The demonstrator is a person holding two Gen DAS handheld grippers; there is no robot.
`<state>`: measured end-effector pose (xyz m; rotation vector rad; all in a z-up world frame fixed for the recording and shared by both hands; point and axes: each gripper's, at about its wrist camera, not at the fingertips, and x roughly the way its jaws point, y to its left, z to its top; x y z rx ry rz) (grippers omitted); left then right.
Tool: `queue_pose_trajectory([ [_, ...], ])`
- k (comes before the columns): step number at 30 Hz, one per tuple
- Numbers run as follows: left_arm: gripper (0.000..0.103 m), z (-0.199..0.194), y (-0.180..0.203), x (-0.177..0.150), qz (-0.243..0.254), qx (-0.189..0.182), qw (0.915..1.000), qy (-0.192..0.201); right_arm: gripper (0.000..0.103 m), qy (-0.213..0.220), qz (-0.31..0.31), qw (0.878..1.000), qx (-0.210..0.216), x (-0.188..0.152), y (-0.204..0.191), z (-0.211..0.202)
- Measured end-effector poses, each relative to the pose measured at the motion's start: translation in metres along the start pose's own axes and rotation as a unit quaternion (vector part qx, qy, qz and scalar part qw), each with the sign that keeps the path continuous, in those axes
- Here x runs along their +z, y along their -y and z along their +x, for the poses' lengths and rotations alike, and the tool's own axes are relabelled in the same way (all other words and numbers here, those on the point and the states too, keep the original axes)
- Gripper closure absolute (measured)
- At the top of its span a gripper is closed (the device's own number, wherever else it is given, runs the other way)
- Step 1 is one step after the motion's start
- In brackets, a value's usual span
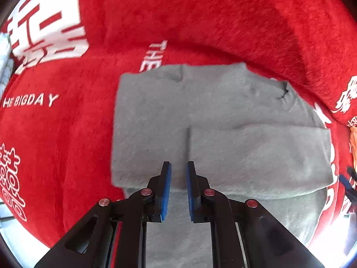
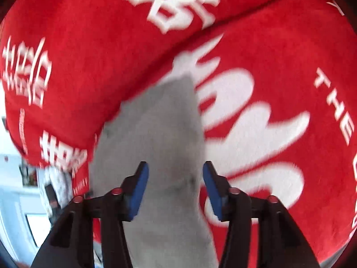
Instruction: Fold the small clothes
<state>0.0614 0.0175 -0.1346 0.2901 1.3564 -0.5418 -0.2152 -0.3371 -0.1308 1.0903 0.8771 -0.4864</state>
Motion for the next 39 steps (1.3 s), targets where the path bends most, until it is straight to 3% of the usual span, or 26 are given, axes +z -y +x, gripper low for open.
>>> queue_pose_trajectory([
  [5, 0.089, 0.019, 0.029, 0.009, 0.01, -0.002, 0.9999, -0.009, 0.048, -0.018, 0.055, 0.998, 0.026, 0.041, 0.019, 0.048],
  [8, 0.089, 0.029, 0.039, 0.007, 0.017, 0.016, 0.9996, -0.016, 0.095, -0.06, 0.034, 0.997, 0.016, 0.05, 0.009, 0.07],
  [13, 0.089, 0.03, 0.048, 0.004, 0.036, 0.031, 0.9989, -0.004, 0.095, -0.029, -0.117, 0.991, -0.063, 0.054, -0.043, 0.057],
  [16, 0.089, 0.031, 0.054, 0.004, 0.052, 0.045, 0.9976, 0.001, 0.095, -0.059, -0.15, 0.978, -0.131, 0.052, -0.034, 0.077],
  [21, 0.089, 0.015, 0.048, -0.001, 0.043, 0.062, 0.9971, -0.009, 0.093, -0.045, -0.136, 0.976, -0.161, 0.045, -0.04, 0.063],
  [27, 0.089, -0.002, 0.034, -0.012, 0.012, 0.055, 0.9983, -0.014, 0.092, -0.047, -0.152, 0.981, -0.111, 0.015, -0.063, 0.029],
  [30, 0.089, 0.012, 0.037, -0.014, 0.008, 0.053, 0.9981, -0.032, 0.09, -0.065, -0.175, 0.978, -0.095, -0.004, -0.077, 0.04],
  [34, 0.089, 0.019, 0.042, -0.017, 0.022, 0.075, 0.9967, -0.023, 0.092, -0.118, -0.185, 0.967, -0.132, -0.028, -0.065, 0.08],
  [39, 0.089, 0.008, 0.041, -0.022, 0.023, 0.079, 0.996, -0.035, 0.089, -0.122, -0.164, 0.971, -0.125, -0.03, -0.055, 0.067],
])
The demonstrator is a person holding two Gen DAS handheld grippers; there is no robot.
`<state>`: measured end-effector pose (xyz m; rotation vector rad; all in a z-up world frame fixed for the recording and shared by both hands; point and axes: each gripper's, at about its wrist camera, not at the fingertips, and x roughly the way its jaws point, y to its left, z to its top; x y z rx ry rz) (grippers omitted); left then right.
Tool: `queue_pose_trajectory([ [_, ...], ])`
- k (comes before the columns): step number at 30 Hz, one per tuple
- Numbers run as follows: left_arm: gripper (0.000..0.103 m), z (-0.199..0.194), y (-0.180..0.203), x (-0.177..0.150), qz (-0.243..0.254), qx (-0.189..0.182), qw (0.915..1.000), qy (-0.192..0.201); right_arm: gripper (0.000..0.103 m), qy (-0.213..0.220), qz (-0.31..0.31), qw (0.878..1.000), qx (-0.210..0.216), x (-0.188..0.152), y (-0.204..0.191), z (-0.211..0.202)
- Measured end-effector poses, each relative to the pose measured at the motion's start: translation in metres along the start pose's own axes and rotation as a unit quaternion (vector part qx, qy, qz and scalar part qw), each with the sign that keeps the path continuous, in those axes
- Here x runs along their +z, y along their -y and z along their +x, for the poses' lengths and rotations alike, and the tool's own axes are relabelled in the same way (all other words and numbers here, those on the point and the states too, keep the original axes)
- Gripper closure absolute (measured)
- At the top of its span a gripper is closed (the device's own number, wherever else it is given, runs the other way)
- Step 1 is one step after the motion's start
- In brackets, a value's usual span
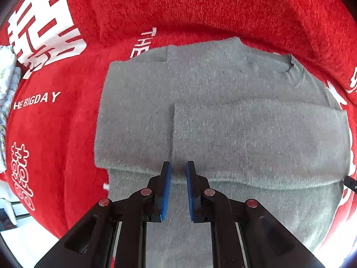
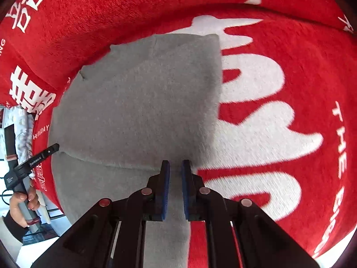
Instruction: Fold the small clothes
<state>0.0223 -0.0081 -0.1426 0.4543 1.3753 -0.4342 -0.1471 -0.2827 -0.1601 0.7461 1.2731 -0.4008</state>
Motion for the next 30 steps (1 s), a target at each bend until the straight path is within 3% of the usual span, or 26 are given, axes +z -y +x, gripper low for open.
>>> queue_pose_trajectory([
  [9, 0.089, -0.027, 0.013, -0.015, -0.004, -0.002, 0.9999, -0.013, 0.088, 0.001, 0.033, 0.999, 0.013, -0.009, 0.004, -0.028],
  [22, 0.089, -0.063, 0.027, -0.034, 0.009, -0.002, 0.9998, -0.02, 0.086, -0.014, 0.028, 0.999, 0.026, -0.025, -0.03, -0.046],
  [26, 0.089, -0.081, 0.028, -0.039, 0.016, -0.002, 0.9996, -0.022, 0.072, -0.014, 0.029, 0.999, 0.026, -0.028, -0.044, -0.054],
  [30, 0.089, -0.097, 0.028, -0.045, 0.02, -0.004, 0.9993, -0.031, 0.069, -0.006, 0.031, 0.999, 0.028, -0.029, -0.058, -0.06],
])
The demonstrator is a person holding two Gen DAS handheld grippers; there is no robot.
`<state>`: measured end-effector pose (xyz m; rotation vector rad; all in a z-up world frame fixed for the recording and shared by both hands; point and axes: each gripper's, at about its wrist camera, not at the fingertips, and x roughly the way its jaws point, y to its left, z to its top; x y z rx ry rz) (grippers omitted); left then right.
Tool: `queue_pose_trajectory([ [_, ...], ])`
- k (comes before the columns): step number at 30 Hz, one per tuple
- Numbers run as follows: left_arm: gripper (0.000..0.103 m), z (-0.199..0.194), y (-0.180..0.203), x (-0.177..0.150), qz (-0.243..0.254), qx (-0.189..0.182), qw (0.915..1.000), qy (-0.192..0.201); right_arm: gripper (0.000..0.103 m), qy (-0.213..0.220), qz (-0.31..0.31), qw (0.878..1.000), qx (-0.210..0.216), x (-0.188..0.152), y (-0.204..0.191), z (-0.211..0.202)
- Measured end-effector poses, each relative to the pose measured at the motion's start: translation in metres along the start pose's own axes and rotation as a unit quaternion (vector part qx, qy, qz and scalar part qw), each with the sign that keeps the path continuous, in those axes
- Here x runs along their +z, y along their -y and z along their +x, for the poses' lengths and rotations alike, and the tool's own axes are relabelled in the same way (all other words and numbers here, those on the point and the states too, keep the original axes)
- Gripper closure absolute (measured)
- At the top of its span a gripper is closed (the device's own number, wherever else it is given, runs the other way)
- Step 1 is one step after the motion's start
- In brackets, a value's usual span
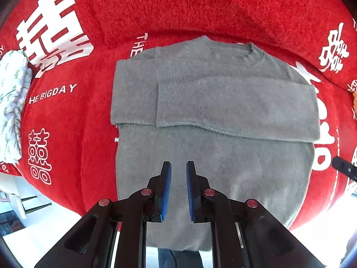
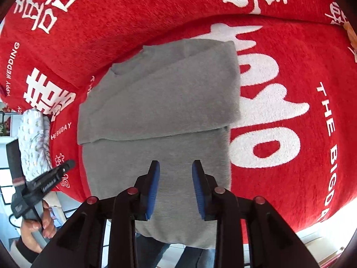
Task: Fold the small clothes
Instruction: 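Open both tools and lift them away from the folded sweater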
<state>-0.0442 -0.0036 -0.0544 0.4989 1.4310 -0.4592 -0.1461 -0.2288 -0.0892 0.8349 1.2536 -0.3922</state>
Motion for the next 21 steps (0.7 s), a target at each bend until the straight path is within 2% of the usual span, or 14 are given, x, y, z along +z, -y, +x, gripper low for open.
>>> queue_pose_trajectory([
  [2, 0.089, -0.006, -0.001, -0.003, 0.002, 0.001, 1.0, -0.002, 0.069, 0.002, 0.002, 1.0, 0.003, -0.001, -0.004, -0.002],
  [4, 0.089, -0.01, -0.002, -0.006, 0.004, 0.002, 1.0, -0.002, 0.063, 0.002, 0.006, 1.0, 0.004, -0.002, -0.008, -0.003],
  [6, 0.041, -0.014, -0.004, -0.008, 0.002, 0.006, 1.0, 0.002, 0.061, 0.002, 0.006, 1.0, 0.002, -0.005, -0.012, -0.005],
  [7, 0.002, -0.018, -0.006, -0.009, -0.003, 0.013, 0.9998, 0.011, 0.061, 0.001, 0.003, 1.0, 0.002, -0.006, -0.014, -0.005],
  [9, 0.0, -0.029, -0.007, -0.009, -0.001, 0.026, 0.9987, 0.043, 0.061, -0.003, -0.002, 1.0, -0.001, -0.006, -0.019, -0.006],
  [15, 0.0, -0.045, -0.008, -0.002, 0.008, 0.042, 0.9974, 0.058, 0.058, -0.005, -0.014, 1.0, -0.005, -0.007, -0.031, -0.01],
  [16, 0.0, -0.047, -0.008, -0.001, 0.007, 0.044, 0.9973, 0.059, 0.055, -0.004, -0.016, 1.0, -0.007, -0.006, -0.033, -0.012],
  [18, 0.0, -0.05, -0.011, -0.001, 0.001, 0.041, 0.9977, 0.053, 0.03, 0.005, -0.02, 1.0, -0.019, -0.007, -0.038, -0.017],
  [20, 0.0, -0.052, -0.014, -0.001, -0.005, 0.038, 0.998, 0.049, 0.02, 0.024, -0.025, 0.999, -0.028, -0.007, -0.042, -0.025],
  [21, 0.0, -0.053, -0.015, -0.002, -0.007, 0.038, 0.9981, 0.047, 0.019, 0.036, -0.027, 0.999, -0.028, -0.007, -0.044, -0.03],
])
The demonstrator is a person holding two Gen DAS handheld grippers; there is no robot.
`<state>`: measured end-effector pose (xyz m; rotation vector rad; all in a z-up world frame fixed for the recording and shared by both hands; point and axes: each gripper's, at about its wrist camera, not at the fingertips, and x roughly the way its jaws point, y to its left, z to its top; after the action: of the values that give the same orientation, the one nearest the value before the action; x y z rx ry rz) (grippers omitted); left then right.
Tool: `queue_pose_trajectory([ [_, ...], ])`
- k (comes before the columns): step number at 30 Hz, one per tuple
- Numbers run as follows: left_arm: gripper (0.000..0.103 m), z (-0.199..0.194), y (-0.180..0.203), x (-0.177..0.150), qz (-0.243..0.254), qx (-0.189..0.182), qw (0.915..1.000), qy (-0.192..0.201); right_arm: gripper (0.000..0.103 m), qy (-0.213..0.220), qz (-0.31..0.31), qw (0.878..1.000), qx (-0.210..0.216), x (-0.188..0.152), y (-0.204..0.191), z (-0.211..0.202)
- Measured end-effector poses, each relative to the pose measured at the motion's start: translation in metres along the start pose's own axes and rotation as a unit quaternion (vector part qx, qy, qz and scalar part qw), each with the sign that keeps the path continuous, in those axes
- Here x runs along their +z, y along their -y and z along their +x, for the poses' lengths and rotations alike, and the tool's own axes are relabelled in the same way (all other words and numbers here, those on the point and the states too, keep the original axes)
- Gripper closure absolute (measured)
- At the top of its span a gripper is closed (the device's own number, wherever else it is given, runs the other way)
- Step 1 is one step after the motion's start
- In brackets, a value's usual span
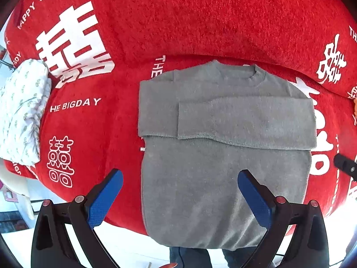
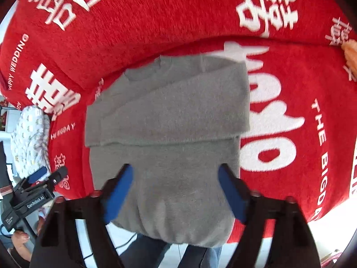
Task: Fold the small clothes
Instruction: 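Open both tools and lift them away from the folded sweater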
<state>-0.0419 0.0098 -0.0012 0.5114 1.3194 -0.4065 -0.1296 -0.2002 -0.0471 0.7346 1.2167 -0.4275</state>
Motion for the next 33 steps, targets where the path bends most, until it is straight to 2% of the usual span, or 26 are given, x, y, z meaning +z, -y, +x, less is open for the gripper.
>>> queue_pose_trajectory([
  [3, 0.0, -0.001, -0.002, -0.002, -0.004, 0.009, 0.9999, -0.008, 0.016, 0.021, -0.015, 1.0, -0.008, 0.002, -0.008, -0.011],
  [5, 0.0, -0.002, -0.006, -0.003, -0.019, 0.013, 0.9997, -0.013, 0.016, 0.026, -0.021, 0.999, 0.002, 0.002, -0.012, -0.016],
  [9, 0.0, -0.003, -0.011, -0.007, -0.033, 0.004, 0.999, -0.029, 0.016, -0.005, -0.019, 0.999, 0.038, 0.003, -0.015, -0.018],
  [12, 0.0, -0.008, -0.011, -0.012, -0.024, -0.017, 0.9989, -0.036, 0.016, -0.015, -0.004, 0.998, 0.057, -0.001, -0.013, -0.022],
  [19, 0.0, -0.023, -0.012, -0.02, -0.007, -0.008, 0.9995, -0.031, 0.016, -0.021, 0.034, 0.995, 0.088, -0.009, 0.002, -0.03],
  [27, 0.0, -0.038, -0.008, -0.027, 0.007, -0.004, 0.9997, -0.024, 0.016, -0.014, 0.041, 0.994, 0.1, -0.015, 0.008, -0.037],
  [33, 0.0, -0.033, 0.0, -0.032, 0.009, -0.01, 0.9994, -0.032, 0.016, -0.014, 0.053, 0.992, 0.112, -0.024, 0.018, -0.038],
])
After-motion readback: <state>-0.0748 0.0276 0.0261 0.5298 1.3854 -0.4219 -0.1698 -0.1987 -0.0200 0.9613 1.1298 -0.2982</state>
